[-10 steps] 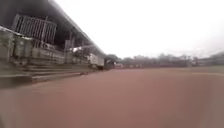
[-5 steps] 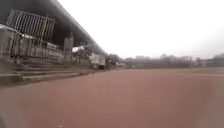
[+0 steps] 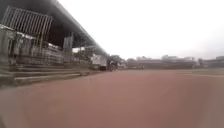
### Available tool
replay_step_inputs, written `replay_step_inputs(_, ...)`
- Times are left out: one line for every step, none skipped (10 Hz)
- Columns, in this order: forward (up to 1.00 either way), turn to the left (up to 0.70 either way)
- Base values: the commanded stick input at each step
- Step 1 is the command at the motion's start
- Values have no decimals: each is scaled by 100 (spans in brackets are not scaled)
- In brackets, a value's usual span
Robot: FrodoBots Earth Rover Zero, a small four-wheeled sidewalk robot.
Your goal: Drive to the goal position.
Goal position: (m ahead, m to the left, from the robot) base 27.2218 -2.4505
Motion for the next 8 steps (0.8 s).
replay_step_inputs(100,-36)
replay_step_inputs(100,-36)
replay_step_inputs(100,0)
replay_step_inputs(100,0)
replay_step_inputs(100,0)
replay_step_inputs(100,0)
replay_step_inputs(100,0)
replay_step_inputs(100,0)
